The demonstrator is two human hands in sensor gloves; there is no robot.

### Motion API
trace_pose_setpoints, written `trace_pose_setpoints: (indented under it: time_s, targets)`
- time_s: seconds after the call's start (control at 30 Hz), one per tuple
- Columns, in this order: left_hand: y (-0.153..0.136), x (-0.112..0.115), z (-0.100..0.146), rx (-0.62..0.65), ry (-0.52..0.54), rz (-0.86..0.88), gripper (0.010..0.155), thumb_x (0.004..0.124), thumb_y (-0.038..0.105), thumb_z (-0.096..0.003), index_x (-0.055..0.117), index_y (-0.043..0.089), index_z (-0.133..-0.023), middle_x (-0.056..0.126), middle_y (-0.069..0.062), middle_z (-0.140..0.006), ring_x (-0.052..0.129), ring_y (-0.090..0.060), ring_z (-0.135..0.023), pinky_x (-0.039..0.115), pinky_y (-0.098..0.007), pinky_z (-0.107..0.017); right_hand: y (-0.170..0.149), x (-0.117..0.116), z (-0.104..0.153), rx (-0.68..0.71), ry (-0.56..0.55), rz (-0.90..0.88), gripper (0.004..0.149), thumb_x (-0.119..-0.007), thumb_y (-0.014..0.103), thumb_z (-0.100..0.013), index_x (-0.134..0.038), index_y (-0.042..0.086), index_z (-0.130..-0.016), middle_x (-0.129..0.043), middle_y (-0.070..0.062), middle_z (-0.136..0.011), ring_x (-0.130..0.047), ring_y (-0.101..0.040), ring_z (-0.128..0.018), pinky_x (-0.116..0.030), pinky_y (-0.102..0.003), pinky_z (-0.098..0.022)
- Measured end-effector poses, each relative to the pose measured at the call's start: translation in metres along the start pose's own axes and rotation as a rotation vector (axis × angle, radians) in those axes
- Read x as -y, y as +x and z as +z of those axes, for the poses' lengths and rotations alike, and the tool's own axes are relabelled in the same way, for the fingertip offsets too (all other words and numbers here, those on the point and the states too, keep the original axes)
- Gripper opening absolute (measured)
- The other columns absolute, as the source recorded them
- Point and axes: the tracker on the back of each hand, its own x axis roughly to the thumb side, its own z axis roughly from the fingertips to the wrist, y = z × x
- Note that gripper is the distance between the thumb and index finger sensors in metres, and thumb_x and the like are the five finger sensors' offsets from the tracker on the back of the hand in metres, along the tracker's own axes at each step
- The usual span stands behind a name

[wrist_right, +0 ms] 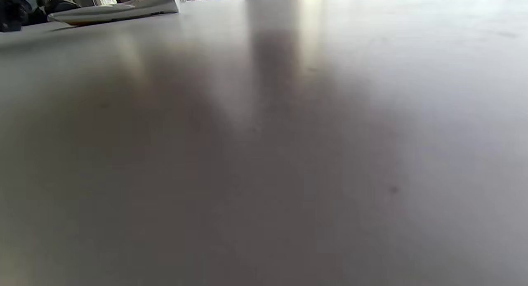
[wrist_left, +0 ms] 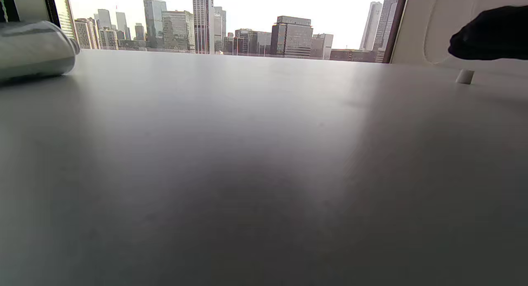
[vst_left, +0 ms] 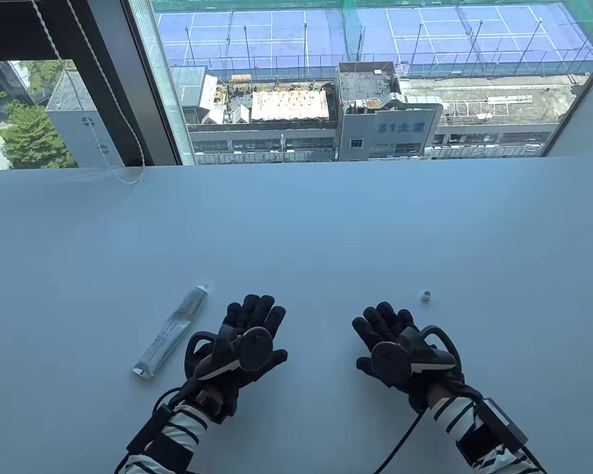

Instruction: Screw tube cap onto toothpaste tube (Screw with right hand)

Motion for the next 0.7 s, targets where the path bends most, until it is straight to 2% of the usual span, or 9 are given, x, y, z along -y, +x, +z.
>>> trace_pose_setpoints:
  time_s: [0.43, 0.5, 0.57, 0.63, 0.7]
  targets:
    - [-0.004, -0.004, 0.001, -0.016, 0.024, 0.026, 0.082, 0.063, 0.064, -0.0445, 0.023, 0.038, -0.112, 0.019, 0.003, -0.124, 0.023, -0.026, -0.119, 0.02, -0.049, -0.087, 0.001, 0.001, 0.0, -0.014, -0.025, -0.001, 0.073, -0.041, 0.045, -0.067, -0.001, 0.004, -0.112, 0.002, -0.032, -0.114, -0.001, -0.058, -0.099, -0.015, -0.068, -0.065]
    - [-0.012, -0.01, 0.001, -0.072, 0.057, 0.026, 0.078, 0.065, 0.059, -0.0484, 0.027, 0.036, -0.112, 0.027, 0.0, -0.123, 0.032, -0.029, -0.118, 0.027, -0.05, -0.086, 0.0, 0.001, 0.0, -0.015, -0.025, -0.003, 0.072, -0.042, 0.045, -0.067, -0.001, 0.005, -0.112, 0.002, -0.032, -0.114, -0.001, -0.058, -0.099, -0.015, -0.069, -0.065]
    - [-0.026, -0.018, 0.002, -0.167, 0.088, -0.009, 0.072, 0.067, 0.053, -0.0515, 0.035, 0.031, -0.112, 0.046, -0.008, -0.12, 0.055, -0.034, -0.112, 0.045, -0.052, -0.083, 0.0, 0.001, 0.0, -0.017, -0.024, -0.001, 0.072, -0.042, 0.045, -0.067, -0.001, 0.005, -0.112, 0.002, -0.033, -0.113, -0.001, -0.059, -0.099, -0.015, -0.069, -0.065]
    - [-0.047, -0.025, 0.004, -0.323, 0.094, -0.05, 0.065, 0.07, 0.046, -0.0534, 0.048, 0.024, -0.111, 0.061, -0.015, -0.114, 0.072, -0.038, -0.103, 0.059, -0.054, -0.076, 0.0, 0.001, 0.0, -0.019, -0.026, -0.004, 0.073, -0.042, 0.045, -0.067, -0.001, 0.005, -0.111, 0.002, -0.033, -0.113, -0.001, -0.059, -0.099, -0.016, -0.069, -0.065]
    - [-0.072, -0.028, 0.009, -0.497, 0.075, -0.098, 0.064, 0.073, 0.044, -0.054, 0.052, 0.021, -0.11, 0.067, -0.018, -0.11, 0.078, -0.04, -0.098, 0.064, -0.054, -0.072, 0.0, 0.001, 0.0, -0.023, -0.024, -0.007, 0.073, -0.043, 0.045, -0.067, -0.001, 0.005, -0.112, 0.002, -0.033, -0.113, -0.001, -0.059, -0.099, -0.016, -0.069, -0.065]
